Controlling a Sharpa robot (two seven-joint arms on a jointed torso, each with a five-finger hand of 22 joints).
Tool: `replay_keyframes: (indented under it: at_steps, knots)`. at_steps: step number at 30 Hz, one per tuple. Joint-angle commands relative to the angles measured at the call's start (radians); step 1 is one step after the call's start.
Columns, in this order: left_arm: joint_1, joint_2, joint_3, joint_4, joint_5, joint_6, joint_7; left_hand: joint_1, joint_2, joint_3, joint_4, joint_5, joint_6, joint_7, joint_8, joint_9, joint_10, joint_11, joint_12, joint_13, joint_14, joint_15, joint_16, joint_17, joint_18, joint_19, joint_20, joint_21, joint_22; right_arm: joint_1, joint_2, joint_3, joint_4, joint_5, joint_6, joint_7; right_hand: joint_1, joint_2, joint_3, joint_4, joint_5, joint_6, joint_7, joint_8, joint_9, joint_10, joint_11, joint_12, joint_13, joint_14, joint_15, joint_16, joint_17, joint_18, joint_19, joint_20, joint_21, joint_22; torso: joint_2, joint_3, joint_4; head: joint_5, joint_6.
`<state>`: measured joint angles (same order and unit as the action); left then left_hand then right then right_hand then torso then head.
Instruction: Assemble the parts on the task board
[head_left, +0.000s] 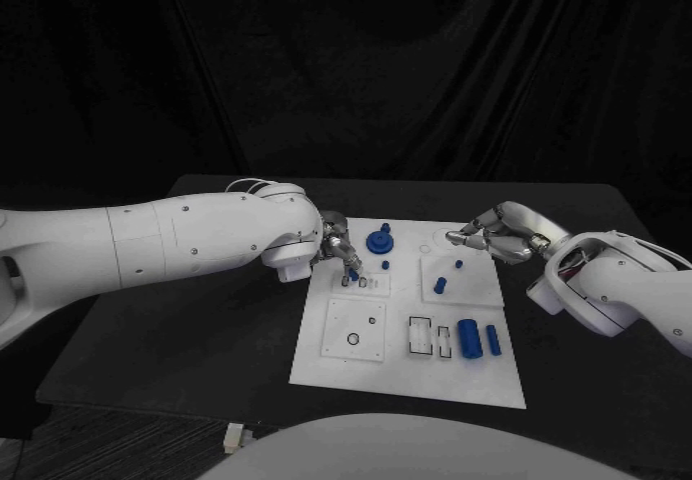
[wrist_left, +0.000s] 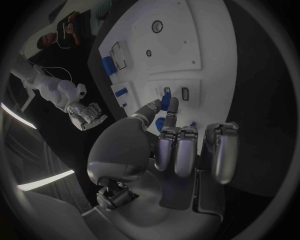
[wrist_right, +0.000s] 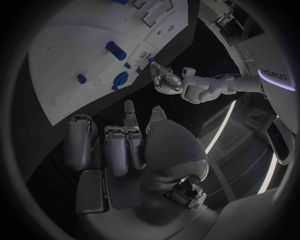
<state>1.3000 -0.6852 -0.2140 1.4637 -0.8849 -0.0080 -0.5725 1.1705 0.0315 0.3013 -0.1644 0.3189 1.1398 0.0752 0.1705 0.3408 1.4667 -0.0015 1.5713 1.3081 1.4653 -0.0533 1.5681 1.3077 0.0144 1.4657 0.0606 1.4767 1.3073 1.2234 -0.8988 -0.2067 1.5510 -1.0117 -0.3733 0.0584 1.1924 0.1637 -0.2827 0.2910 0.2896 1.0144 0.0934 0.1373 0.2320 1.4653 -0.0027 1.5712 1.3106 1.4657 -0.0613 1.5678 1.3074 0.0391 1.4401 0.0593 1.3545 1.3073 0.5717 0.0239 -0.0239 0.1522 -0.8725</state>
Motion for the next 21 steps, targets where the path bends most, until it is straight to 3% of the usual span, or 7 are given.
replay_keyframes:
  at_steps: [1,5,10,16,21]
  knots:
    - [-0.002,-0.022,0.001,0.042,-0.026,-0.2,0.024,0.009,0.011,0.098,-0.101,-0.002,-0.003,-0.002,0.004,0.009,0.104,-0.005,0.0,0.263,0.106,-0.006,0.003,0.263,0.016,0.027,-0.008,-0.004,0.176,-0.004,-0.004,0.001,0.005,-0.001,-0.002,-0.015,0.006,0.002,-0.004,-0.001,-0.002,-0.005,-0.003,-0.006,-0.001,0.105,0.008,0.0,0.26,0.105,0.01,0.003,0.263,0.018,-0.007,0.002,-0.006,0.187,0.0,0.0002,0.0004,0.001,0.0]
    - [-0.005,-0.045,0.001,0.086,-0.031,-0.275,0.03,0.008,0.011,0.097,-0.1,-0.003,-0.004,-0.002,0.006,0.012,0.104,-0.004,0.0,0.263,0.106,-0.006,0.003,0.263,0.016,0.028,-0.008,-0.003,0.177,-0.009,-0.008,0.001,0.007,-0.001,-0.005,-0.015,0.007,0.002,-0.006,-0.001,-0.002,-0.004,-0.003,-0.005,-0.001,0.105,0.009,0.0,0.26,0.105,0.01,0.003,0.263,0.018,-0.007,0.002,-0.006,0.187,0.0,0.0001,-0.0004,0.002,0.0]
    - [-0.019,-0.045,0.001,0.105,-0.033,-0.309,0.033,0.007,0.012,0.096,-0.098,-0.007,-0.006,-0.002,0.009,0.015,0.104,-0.005,0.0,0.263,0.106,-0.006,0.003,0.263,0.016,0.027,-0.008,-0.004,0.176,-0.015,-0.009,0.001,0.009,-0.001,-0.011,-0.011,0.008,0.001,-0.006,-0.002,-0.002,-0.003,-0.003,-0.005,-0.001,0.105,0.009,0.0,0.26,0.105,0.01,0.003,0.263,0.018,-0.007,0.002,-0.007,0.187,-0.001,0.0005,-0.0005,0.001,0.0]
    - [-0.05,-0.036,0.001,0.097,-0.034,-0.309,0.036,0.008,0.018,0.095,-0.093,-0.025,-0.019,-0.002,0.013,0.025,0.104,-0.004,0.0,0.263,0.106,-0.006,0.003,0.263,0.017,0.024,-0.008,-0.008,0.174,-0.017,-0.015,0.001,0.016,-0.001,-0.027,-0.002,0.01,0.001,-0.007,-0.002,-0.001,-0.002,-0.003,-0.005,0.0,0.105,0.009,0.0,0.26,0.105,0.01,0.003,0.263,0.018,-0.007,0.002,-0.007,0.187,-0.001,0.0004,0.0012,-0.009,0.0]
    - [-0.078,-0.032,0.0,0.091,-0.034,-0.327,0.042,0.008,0.019,0.095,-0.093,-0.026,-0.02,-0.002,0.014,0.025,0.104,-0.004,0.0,0.263,0.106,-0.006,0.003,0.263,0.018,0.023,-0.008,-0.009,0.173,-0.017,-0.02,0.001,0.02,-0.001,-0.036,0.004,0.01,0.001,-0.007,-0.002,-0.001,-0.002,-0.003,-0.005,0.0,0.105,0.009,0.0,0.26,0.105,0.01,0.003,0.263,0.018,-0.007,0.002,-0.007,0.187,0.0,0.0003,-0.001,-0.008,0.0]
